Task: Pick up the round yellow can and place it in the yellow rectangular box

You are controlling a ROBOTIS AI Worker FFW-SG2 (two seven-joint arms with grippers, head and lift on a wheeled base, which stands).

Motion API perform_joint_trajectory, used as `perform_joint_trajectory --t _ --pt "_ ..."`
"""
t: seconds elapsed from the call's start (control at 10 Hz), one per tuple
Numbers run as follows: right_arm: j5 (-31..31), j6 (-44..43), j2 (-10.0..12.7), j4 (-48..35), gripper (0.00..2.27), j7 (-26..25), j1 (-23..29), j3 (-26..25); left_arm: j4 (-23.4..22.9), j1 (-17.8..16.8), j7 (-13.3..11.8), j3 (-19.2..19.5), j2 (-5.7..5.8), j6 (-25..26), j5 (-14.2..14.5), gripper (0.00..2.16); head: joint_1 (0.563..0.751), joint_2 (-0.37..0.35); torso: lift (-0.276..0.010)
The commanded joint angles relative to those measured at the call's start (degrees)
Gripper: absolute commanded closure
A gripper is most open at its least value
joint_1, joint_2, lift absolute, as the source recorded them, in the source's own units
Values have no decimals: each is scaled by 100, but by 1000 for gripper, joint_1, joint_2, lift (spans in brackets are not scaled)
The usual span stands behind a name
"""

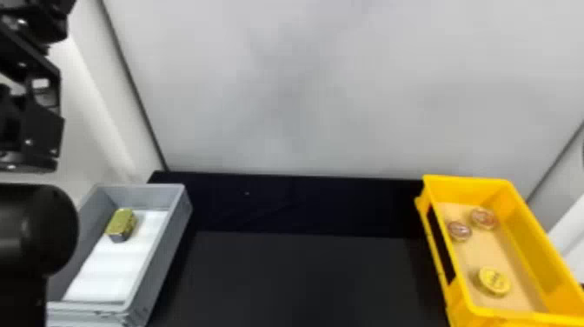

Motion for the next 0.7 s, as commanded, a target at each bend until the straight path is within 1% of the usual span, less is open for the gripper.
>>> perform_joint_trajectory --t 0.0,0.3,0.5,0.6 --pt "-29 -722 -320 27 99 -371 -614 415 8 55 1 51 14 -63 -3 98 663 54 -2" --pt "402 -1039 -575 71 99 -362 -781 468 8 99 1 113 23 -90 6 98 663 54 -2" --pt "727 -1355 -777 106 87 -186 -1001 336 8 116 1 122 32 -90 6 98 663 54 -2" --pt "833 -1487 -839 124 87 -160 -1124 336 8 107 1 122 32 -90 6 98 663 54 -2"
